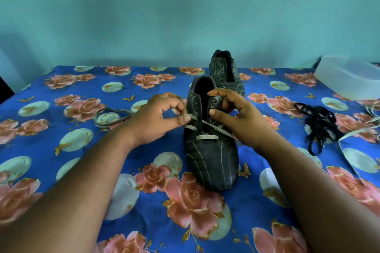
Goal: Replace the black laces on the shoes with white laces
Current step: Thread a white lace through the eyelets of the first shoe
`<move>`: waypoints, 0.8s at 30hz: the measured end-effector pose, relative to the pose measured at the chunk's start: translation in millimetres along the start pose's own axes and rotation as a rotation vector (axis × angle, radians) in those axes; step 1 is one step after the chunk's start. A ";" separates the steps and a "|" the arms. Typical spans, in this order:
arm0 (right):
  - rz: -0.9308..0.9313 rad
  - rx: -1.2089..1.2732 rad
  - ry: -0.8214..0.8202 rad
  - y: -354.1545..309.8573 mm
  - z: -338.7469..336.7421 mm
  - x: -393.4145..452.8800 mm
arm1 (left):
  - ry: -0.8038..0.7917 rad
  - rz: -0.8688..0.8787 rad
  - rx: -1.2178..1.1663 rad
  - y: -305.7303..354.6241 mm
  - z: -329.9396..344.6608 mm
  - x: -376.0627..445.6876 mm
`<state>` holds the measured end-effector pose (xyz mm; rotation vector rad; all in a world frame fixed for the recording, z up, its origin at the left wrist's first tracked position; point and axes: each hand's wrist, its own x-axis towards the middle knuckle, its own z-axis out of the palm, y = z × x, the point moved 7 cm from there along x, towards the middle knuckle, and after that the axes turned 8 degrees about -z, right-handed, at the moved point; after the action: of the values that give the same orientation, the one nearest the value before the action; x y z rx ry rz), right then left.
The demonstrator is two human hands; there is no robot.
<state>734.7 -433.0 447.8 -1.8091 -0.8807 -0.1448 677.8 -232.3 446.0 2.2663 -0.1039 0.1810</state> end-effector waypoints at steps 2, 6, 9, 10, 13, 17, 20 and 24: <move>0.003 -0.007 0.000 0.7 -0.6 0.1 | 0.023 -0.117 -0.185 -6.6 -9.6 -1.9; 0.009 -0.008 -0.006 0.7 -0.7 -0.5 | 0.024 -0.292 -0.273 -28.6 -25.1 -6.5; 0.005 0.005 -0.009 -0.2 -0.1 -0.6 | -0.132 -0.279 -0.331 -18.4 -8.8 -8.8; 0.005 0.005 -0.011 0.3 -0.3 -0.5 | -0.160 -0.236 -0.311 -11.5 -1.7 -8.4; 0.002 -0.001 -0.012 0.6 -0.6 -0.1 | -0.133 -0.146 -0.181 1.0 8.2 -5.9; -0.002 -0.016 -0.014 0.1 -0.3 0.4 | -0.070 -0.151 -0.142 -8.3 5.3 -0.5; 0.013 0.008 -0.023 3.3 0.5 0.1 | 0.037 -0.246 -0.257 -20.0 -12.2 -0.1; 0.009 0.013 -0.027 3.9 0.4 -0.3 | 0.277 -0.386 0.022 -59.0 -51.7 -0.2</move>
<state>736.8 -433.4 444.5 -1.8061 -0.8906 -0.1089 680.7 -154.7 434.5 2.2110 0.4796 0.2874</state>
